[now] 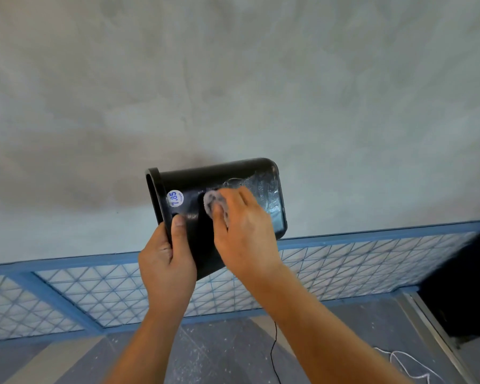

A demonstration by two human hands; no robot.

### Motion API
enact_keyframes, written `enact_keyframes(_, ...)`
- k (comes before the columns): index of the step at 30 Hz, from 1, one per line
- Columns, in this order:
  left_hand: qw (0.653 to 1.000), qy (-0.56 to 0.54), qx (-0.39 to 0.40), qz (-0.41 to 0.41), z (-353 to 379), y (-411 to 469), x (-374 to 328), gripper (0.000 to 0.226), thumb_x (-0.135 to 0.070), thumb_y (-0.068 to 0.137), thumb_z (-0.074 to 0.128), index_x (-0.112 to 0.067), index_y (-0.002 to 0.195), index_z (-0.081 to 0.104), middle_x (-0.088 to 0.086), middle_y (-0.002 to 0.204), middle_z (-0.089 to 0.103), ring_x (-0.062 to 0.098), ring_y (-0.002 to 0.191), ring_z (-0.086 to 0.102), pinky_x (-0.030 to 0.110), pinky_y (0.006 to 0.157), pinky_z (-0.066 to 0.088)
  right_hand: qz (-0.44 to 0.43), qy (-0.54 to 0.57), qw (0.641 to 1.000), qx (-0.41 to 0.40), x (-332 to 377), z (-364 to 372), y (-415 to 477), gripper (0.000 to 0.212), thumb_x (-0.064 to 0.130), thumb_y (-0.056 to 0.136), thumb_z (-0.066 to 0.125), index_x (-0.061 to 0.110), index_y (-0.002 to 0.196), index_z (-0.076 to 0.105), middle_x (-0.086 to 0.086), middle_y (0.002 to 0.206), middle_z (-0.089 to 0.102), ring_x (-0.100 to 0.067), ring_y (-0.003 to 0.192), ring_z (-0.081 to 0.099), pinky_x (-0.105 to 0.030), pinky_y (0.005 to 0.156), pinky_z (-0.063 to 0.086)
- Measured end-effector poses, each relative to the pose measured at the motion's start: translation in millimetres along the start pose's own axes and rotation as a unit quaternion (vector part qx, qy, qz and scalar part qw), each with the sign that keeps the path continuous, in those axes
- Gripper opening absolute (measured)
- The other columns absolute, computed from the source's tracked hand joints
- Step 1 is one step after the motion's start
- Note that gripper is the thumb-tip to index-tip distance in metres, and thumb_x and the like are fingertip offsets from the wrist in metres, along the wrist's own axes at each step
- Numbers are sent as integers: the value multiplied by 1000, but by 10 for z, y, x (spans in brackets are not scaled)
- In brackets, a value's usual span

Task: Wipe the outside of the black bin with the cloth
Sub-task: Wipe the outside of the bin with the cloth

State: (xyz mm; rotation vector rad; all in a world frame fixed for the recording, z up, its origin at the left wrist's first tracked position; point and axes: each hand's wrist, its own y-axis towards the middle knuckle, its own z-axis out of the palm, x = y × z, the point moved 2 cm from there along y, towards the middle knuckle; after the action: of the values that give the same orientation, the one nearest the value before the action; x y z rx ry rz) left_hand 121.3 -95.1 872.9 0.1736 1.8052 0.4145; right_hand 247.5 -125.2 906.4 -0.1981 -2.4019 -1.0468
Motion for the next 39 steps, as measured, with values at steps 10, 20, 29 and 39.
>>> enact_keyframes(10,1000,-7,18,-9,-44,127,108,43,-40,110,46,-26,70,55,-16,63,62,4,60,55,22,51,37,69,79,993,52,194,-41,151,14,21,106,51,31,112,42,2,97,61,-22,82,64,-48,68,57)
enact_keyframes(20,999,-27,29,10,-243,391,248,47,-50,106,47,-18,72,58,4,62,60,3,58,55,15,50,40,74,95,987,106,379,251,-236,5,16,100,58,21,99,58,3,79,64,-14,67,61,-42,62,53)
enact_keyframes(29,997,-40,57,12,-504,540,321,55,-51,105,44,-8,71,54,8,64,54,12,55,46,20,49,35,65,39,997,35,566,256,336,4,17,101,59,17,98,57,2,83,64,-16,72,63,-42,65,57)
enact_keyframes(39,999,9,49,10,-852,737,531,47,-45,107,46,-16,71,56,2,62,56,8,60,53,19,49,35,48,30,998,0,795,567,320,11,13,98,62,18,89,59,5,74,59,-10,65,55,-23,57,47)
